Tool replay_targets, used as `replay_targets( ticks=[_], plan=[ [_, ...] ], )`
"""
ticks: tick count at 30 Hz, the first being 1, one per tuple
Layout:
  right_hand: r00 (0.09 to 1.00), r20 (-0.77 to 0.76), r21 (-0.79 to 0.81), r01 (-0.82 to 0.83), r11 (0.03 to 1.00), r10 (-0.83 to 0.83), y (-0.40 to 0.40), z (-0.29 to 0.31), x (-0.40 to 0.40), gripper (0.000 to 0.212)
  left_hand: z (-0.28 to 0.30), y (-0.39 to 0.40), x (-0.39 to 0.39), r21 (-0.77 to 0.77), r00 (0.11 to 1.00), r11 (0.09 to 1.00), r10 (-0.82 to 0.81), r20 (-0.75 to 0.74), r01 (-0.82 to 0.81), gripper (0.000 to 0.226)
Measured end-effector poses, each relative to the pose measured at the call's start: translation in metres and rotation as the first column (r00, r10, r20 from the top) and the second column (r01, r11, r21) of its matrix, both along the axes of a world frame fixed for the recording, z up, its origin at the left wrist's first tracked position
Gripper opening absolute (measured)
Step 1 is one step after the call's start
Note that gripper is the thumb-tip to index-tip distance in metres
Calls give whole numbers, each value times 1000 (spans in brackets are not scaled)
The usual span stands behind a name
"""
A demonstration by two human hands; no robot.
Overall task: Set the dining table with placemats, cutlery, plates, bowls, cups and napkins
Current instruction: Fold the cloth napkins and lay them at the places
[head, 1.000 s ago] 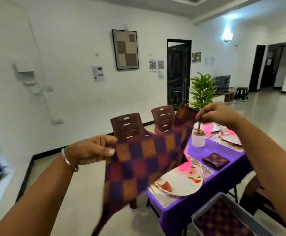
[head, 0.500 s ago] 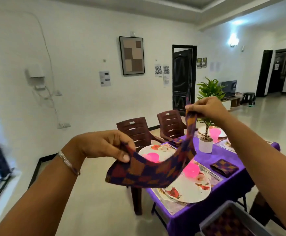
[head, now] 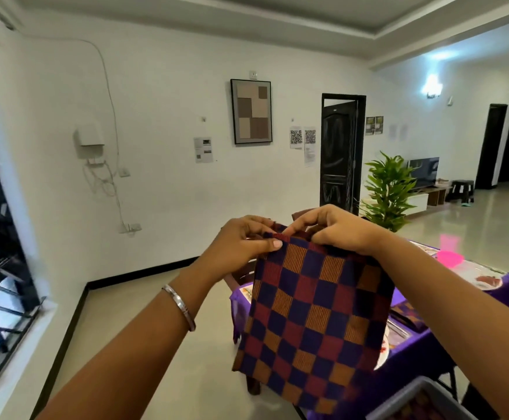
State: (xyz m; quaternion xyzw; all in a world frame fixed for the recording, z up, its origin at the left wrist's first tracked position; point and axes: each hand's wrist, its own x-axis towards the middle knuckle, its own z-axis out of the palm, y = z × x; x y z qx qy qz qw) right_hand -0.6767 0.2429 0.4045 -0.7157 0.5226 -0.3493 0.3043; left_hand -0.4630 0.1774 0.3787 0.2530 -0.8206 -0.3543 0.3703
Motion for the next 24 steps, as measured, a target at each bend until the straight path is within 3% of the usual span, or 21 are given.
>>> replay_targets(
  ticks=[7, 24],
  plan=[
    [997, 77, -19, -9, 1000, 11, 6, -2, 10, 39, -7, -2, 14, 190, 989, 982, 3, -145, 25, 12],
    [998, 58, 50, -38, 998, 35, -3, 16, 32, 41, 2, -12, 30, 377, 913, 905, -27, -406, 195, 20]
  ],
)
